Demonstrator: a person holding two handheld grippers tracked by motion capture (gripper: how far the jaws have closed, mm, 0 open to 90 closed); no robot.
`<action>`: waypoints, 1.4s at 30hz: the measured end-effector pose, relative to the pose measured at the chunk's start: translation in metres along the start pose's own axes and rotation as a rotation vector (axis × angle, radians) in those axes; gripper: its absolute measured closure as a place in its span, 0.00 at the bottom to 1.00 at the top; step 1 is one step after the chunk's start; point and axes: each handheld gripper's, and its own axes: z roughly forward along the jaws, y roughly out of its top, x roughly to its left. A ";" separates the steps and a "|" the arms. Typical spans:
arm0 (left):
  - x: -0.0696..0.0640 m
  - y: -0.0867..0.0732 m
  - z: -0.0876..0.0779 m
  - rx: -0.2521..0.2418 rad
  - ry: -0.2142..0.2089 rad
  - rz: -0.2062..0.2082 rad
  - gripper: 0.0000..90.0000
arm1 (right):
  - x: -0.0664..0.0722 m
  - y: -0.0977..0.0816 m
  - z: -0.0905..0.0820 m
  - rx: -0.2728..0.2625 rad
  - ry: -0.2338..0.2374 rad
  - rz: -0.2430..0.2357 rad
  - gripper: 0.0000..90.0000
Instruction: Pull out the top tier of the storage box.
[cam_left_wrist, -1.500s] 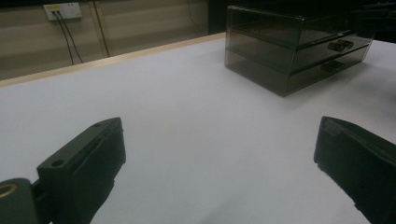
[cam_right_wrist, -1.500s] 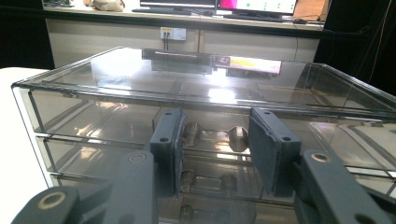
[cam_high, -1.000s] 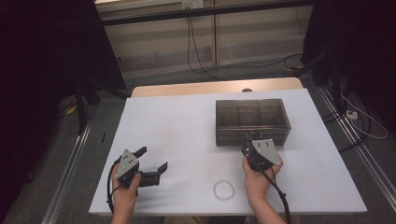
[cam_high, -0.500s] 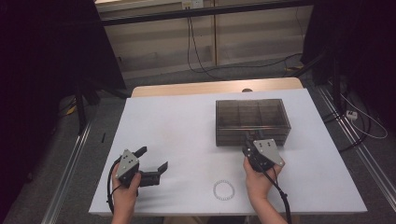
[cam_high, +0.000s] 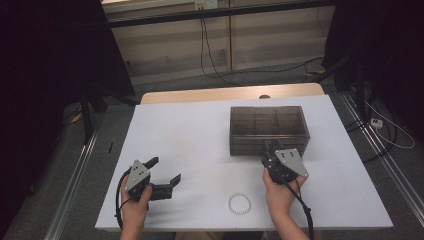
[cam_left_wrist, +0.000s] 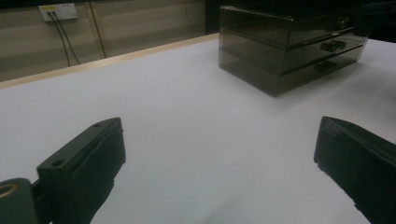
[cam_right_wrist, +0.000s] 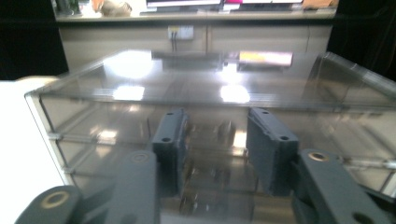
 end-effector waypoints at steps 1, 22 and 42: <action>0.000 0.000 0.000 0.000 0.002 -0.003 0.03 | 0.000 -0.002 0.002 0.013 -0.004 -0.003 0.54; -0.001 0.000 0.001 -0.003 -0.005 -0.008 0.03 | 0.011 -0.008 0.009 0.000 -0.048 -0.011 0.62; -0.001 0.000 0.000 -0.013 -0.006 -0.015 0.03 | 0.003 0.003 0.011 0.024 -0.034 -0.057 0.63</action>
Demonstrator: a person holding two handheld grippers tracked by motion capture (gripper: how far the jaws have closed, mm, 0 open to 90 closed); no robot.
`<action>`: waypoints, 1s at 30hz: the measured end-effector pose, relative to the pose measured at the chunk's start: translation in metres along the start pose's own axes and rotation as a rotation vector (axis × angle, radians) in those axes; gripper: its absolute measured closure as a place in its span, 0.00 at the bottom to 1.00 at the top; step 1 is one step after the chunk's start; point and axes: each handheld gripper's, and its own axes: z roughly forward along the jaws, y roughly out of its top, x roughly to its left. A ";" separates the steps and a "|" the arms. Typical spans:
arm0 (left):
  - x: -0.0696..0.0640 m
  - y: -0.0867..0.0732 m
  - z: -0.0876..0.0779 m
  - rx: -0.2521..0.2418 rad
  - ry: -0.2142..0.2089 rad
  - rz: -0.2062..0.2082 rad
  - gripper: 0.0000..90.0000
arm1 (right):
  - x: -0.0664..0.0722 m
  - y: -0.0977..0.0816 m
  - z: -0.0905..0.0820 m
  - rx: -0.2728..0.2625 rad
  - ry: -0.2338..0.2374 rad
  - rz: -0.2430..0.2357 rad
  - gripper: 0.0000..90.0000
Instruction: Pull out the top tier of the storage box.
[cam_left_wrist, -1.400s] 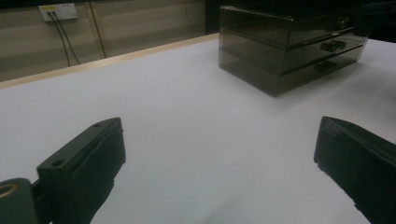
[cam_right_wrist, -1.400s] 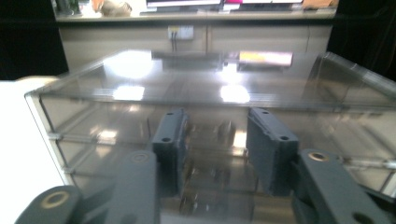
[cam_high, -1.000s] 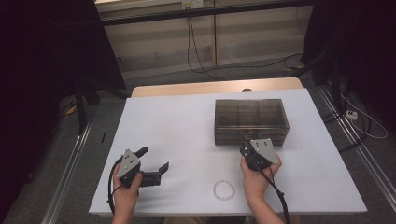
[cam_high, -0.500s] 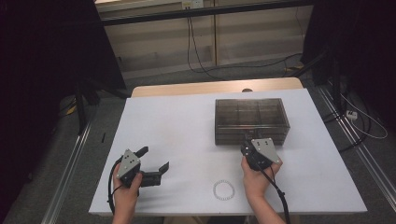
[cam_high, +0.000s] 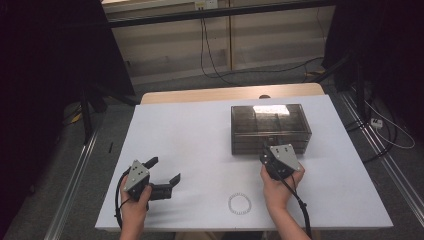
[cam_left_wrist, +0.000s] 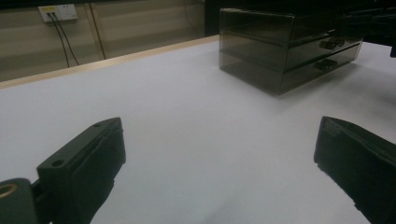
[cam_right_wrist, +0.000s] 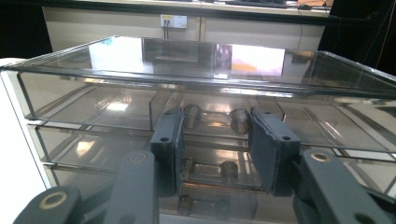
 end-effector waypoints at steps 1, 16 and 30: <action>0.000 0.000 0.000 0.001 -0.002 0.001 0.03 | -0.001 -0.001 0.000 0.000 -0.002 -0.001 0.63; -0.002 0.000 0.002 0.008 -0.006 0.008 0.03 | -0.004 -0.005 -0.002 -0.003 0.001 -0.011 0.63; -0.002 0.000 0.002 0.012 -0.004 0.011 0.03 | -0.004 -0.006 -0.009 -0.001 0.007 -0.020 0.63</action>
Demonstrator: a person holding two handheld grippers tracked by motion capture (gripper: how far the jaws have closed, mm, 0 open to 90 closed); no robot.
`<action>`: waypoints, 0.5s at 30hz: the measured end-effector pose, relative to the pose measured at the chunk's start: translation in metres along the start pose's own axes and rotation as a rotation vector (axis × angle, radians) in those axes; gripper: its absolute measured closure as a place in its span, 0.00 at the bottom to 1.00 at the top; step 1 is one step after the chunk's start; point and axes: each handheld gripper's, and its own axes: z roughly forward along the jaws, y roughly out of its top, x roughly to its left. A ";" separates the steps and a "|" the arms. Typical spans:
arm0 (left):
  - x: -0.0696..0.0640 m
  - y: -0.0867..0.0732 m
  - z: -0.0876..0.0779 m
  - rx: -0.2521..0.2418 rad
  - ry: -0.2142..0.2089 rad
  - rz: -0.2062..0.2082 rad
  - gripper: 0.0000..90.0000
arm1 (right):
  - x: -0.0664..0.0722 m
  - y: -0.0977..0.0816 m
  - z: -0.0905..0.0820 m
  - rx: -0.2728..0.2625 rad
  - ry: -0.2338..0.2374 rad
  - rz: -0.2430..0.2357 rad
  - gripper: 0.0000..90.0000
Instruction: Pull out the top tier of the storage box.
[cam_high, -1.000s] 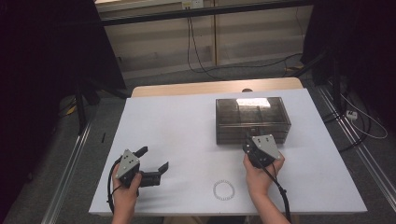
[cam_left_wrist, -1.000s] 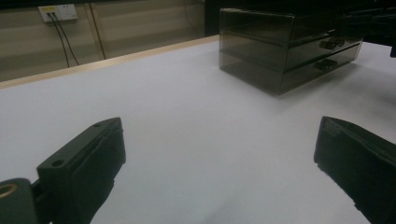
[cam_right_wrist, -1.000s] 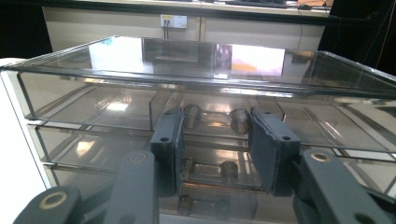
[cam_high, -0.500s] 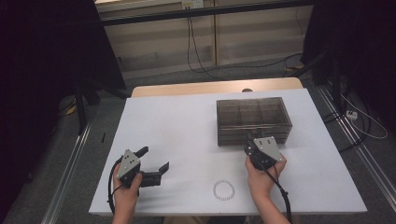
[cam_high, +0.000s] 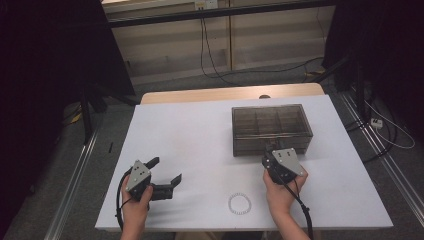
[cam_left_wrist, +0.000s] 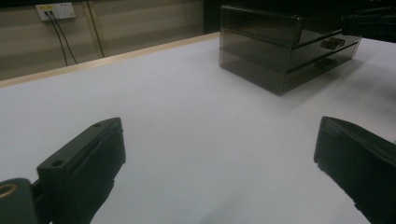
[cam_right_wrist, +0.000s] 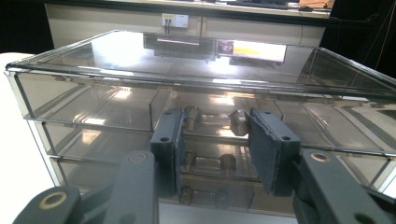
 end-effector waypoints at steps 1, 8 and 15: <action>0.000 0.000 0.000 0.000 -0.001 0.002 0.03 | 0.000 0.000 -0.001 0.000 0.000 0.000 0.62; 0.000 0.000 0.001 0.006 -0.002 0.008 0.03 | 0.000 -0.002 -0.004 -0.003 0.002 -0.004 0.62; -0.001 0.000 0.001 0.004 -0.003 0.007 0.03 | 0.000 -0.003 -0.009 -0.004 0.012 -0.001 0.62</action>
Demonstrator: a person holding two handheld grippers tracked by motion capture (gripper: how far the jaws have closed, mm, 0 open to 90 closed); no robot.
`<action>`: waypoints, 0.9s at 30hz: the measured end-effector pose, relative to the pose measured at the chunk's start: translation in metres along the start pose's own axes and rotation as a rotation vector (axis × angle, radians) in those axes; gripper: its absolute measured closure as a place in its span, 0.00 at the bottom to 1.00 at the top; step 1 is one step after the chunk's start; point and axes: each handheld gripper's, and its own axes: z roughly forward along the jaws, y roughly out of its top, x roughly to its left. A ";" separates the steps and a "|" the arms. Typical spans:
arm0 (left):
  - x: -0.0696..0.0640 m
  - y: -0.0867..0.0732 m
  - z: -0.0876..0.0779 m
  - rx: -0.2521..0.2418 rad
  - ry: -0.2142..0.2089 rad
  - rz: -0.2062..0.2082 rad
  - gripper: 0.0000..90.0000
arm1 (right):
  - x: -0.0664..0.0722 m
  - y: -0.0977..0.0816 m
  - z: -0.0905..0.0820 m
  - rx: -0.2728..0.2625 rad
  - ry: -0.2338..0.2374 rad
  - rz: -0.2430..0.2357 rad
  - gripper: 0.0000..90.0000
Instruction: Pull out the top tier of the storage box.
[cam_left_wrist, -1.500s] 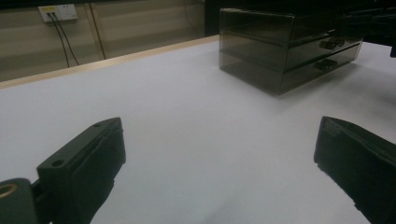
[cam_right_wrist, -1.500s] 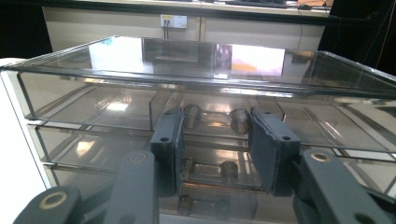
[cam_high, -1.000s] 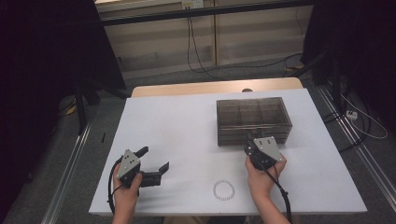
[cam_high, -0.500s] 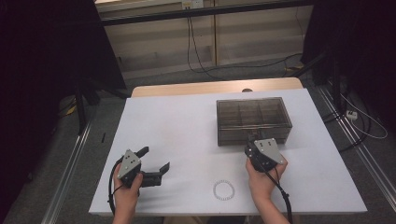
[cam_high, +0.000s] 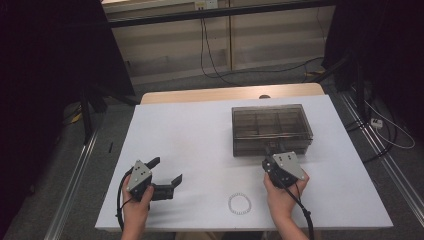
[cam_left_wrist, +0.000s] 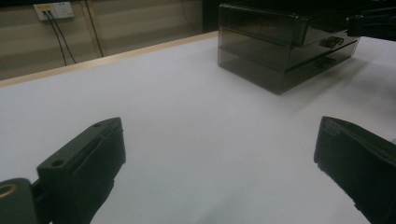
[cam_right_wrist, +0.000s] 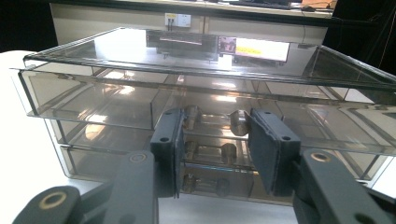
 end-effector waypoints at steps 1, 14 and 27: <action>0.000 0.000 0.000 0.000 0.000 -0.001 0.03 | 0.000 0.000 -0.001 0.000 0.000 -0.002 0.62; -0.002 0.000 0.001 0.007 -0.005 0.004 0.03 | -0.001 -0.002 -0.008 0.006 0.013 0.003 0.62; -0.002 0.000 0.001 0.009 -0.006 0.007 0.03 | -0.018 0.007 -0.016 0.041 0.190 0.012 0.36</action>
